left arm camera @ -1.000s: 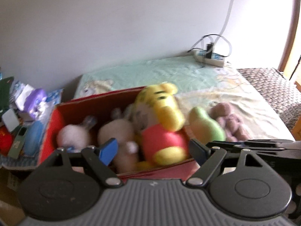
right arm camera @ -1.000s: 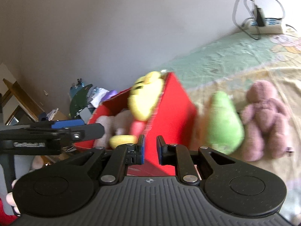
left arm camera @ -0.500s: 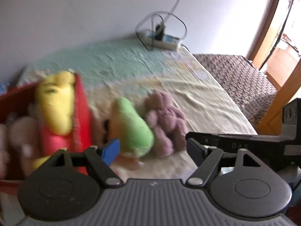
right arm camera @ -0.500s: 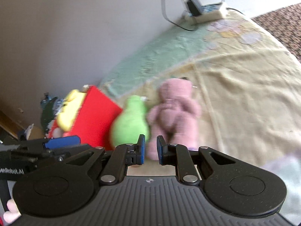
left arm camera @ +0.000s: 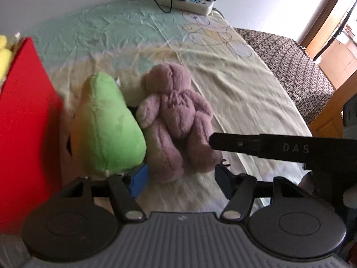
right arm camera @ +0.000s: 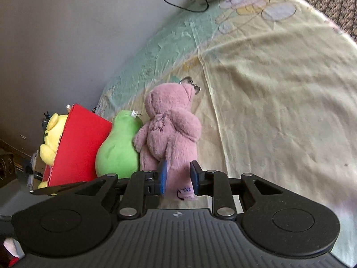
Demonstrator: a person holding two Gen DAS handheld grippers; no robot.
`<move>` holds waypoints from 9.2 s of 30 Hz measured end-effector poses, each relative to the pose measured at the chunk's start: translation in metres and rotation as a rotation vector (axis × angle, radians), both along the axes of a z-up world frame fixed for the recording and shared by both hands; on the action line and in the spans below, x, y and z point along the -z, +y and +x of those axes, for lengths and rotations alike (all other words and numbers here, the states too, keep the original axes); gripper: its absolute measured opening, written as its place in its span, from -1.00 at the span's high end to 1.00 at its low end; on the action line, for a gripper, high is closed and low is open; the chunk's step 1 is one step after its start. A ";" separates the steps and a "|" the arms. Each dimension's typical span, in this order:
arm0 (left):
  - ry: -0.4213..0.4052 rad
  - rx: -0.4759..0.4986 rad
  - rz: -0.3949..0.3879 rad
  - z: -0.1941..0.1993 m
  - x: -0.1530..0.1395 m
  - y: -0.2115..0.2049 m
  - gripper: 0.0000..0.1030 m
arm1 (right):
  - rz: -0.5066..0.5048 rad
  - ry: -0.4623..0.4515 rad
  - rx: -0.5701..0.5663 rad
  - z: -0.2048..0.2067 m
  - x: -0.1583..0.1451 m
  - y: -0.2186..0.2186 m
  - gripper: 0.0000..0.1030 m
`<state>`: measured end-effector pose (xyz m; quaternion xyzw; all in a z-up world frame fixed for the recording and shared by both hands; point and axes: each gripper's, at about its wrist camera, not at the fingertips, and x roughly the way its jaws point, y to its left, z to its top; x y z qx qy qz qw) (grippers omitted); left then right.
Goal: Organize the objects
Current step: 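Move the right gripper to the pink teddy bear beside the pear, then grasp the pink teddy bear's head with the right gripper and lift, then carry the pink teddy bear with the right gripper over the red box, then lower the pink teddy bear into the red box with the right gripper, then open the right gripper to release the teddy bear inside the box, then withdraw the right gripper from the box and move toward the green pear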
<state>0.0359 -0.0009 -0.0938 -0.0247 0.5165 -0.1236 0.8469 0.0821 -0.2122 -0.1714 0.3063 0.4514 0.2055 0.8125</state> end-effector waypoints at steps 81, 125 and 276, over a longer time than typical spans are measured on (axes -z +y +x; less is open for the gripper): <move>0.029 0.136 -0.079 -0.025 0.015 -0.023 -0.66 | 0.086 0.083 -0.133 -0.034 -0.002 -0.008 0.21; -0.486 0.005 -0.048 -0.149 -0.160 0.210 -0.66 | 0.223 -0.366 -0.256 -0.060 -0.153 0.225 0.27; -0.187 -0.256 0.230 -0.102 -0.089 0.265 -0.67 | -0.253 -0.330 -0.040 -0.074 -0.120 0.286 0.58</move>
